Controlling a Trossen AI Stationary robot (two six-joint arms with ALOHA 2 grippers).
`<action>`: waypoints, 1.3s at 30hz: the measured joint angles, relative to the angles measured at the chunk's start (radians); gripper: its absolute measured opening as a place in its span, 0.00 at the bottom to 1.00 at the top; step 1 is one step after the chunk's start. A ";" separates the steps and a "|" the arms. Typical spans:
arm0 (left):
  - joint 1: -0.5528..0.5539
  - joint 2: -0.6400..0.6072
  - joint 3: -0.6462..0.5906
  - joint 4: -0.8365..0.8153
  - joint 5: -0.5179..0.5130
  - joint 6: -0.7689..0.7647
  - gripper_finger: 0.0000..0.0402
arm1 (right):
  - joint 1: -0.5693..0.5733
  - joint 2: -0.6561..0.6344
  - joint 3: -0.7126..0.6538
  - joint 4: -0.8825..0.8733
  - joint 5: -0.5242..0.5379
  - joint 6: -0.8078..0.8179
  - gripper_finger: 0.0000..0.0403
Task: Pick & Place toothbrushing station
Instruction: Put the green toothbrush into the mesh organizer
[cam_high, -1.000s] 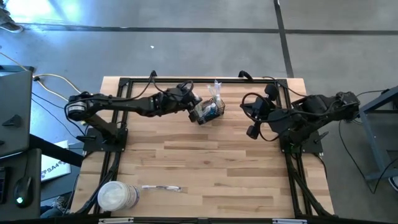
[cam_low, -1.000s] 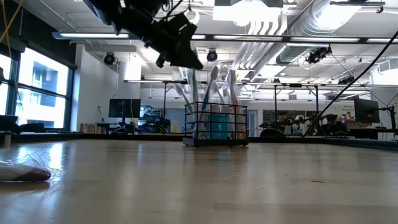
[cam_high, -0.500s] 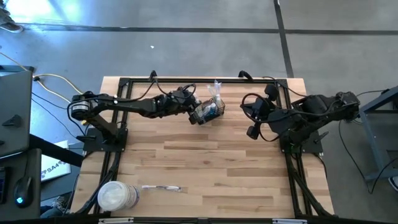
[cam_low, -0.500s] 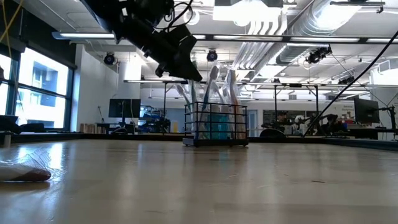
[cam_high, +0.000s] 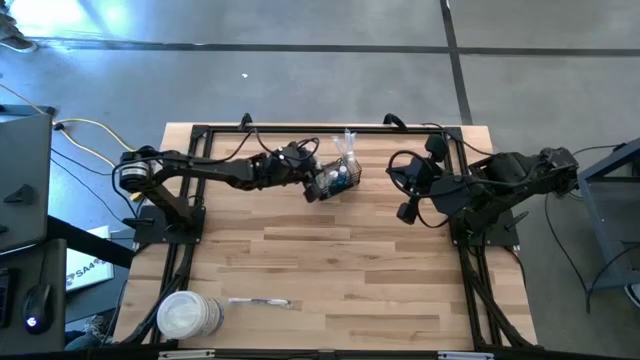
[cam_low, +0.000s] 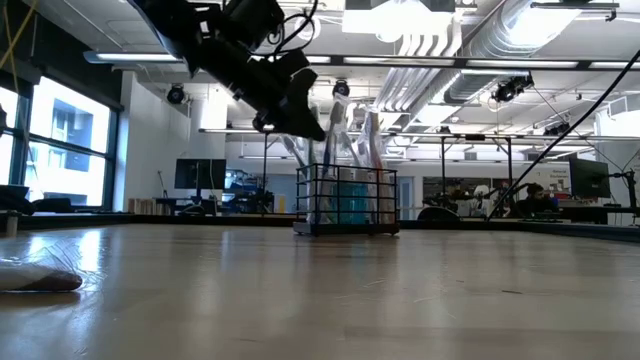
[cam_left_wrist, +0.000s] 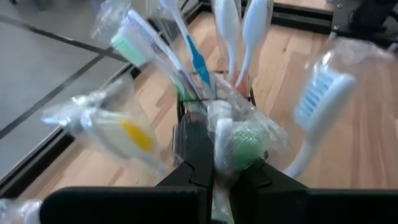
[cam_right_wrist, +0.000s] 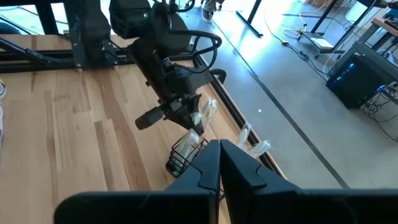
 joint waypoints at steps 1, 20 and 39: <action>0.000 0.000 -0.001 -0.003 0.001 0.000 0.06 | 0.000 0.000 0.000 0.000 0.000 -0.002 0.01; 0.000 -0.024 -0.002 -0.048 0.068 -0.002 0.26 | 0.000 0.000 0.000 -0.002 -0.001 -0.006 0.01; 0.000 -0.026 0.213 -0.434 0.032 0.055 0.61 | 0.000 0.000 0.000 -0.002 -0.001 -0.006 0.01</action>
